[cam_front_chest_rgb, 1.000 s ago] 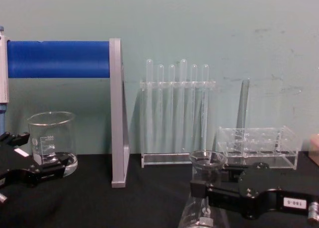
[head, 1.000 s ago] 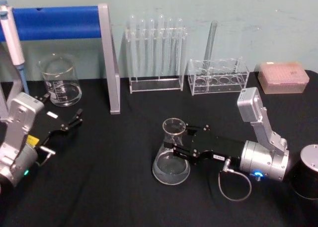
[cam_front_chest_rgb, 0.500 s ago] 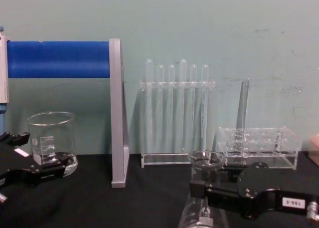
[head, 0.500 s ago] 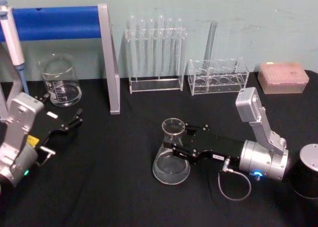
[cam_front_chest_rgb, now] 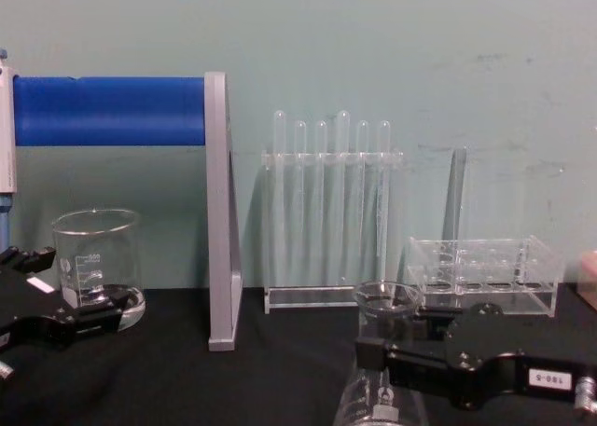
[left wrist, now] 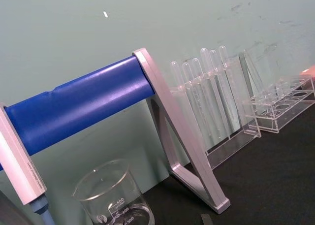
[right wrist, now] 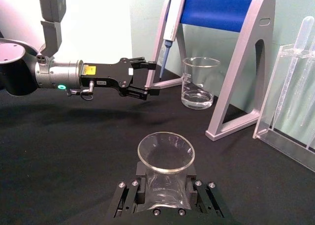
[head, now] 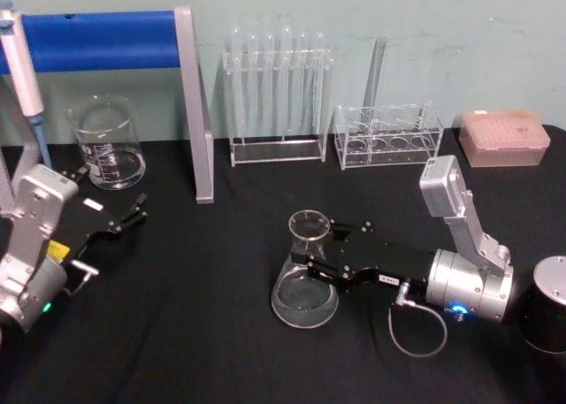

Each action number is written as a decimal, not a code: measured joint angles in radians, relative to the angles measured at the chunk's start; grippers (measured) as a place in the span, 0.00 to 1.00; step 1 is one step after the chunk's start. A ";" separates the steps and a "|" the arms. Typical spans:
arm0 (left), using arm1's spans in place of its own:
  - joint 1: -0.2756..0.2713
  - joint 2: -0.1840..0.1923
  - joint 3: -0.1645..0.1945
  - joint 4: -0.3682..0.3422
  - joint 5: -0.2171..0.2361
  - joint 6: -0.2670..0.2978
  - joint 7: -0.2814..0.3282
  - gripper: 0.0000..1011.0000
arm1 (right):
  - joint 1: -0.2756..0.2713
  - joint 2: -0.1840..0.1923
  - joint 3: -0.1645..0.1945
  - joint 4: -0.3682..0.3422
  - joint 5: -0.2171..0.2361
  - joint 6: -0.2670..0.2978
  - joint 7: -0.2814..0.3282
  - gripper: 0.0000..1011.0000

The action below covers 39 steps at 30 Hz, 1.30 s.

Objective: Grasp the erlenmeyer flask with one hand, shake it three times, then place it back.

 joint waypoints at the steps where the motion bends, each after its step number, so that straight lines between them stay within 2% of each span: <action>1: 0.000 0.000 0.000 0.000 0.000 0.000 0.000 0.99 | 0.000 0.000 0.000 0.000 0.000 0.000 0.000 0.45; 18: 0.000 0.000 0.000 0.000 0.000 0.000 0.000 0.99 | 0.000 0.000 0.000 -0.001 0.000 0.000 0.001 0.45; 23: 0.000 0.000 0.000 0.000 0.000 0.000 0.000 0.99 | -0.001 0.000 0.000 -0.001 -0.001 0.001 0.001 0.57; 26: 0.000 0.000 0.000 0.000 0.000 0.000 0.000 0.99 | -0.001 0.000 0.000 -0.001 -0.001 0.001 0.001 0.71; 34: 0.000 0.000 0.000 0.000 0.000 0.000 0.000 0.99 | 0.000 0.000 0.000 -0.001 -0.001 0.001 0.001 0.92; 39: 0.000 0.000 0.000 0.000 0.000 0.000 0.000 0.99 | 0.000 0.000 0.000 -0.001 -0.001 0.000 0.002 0.99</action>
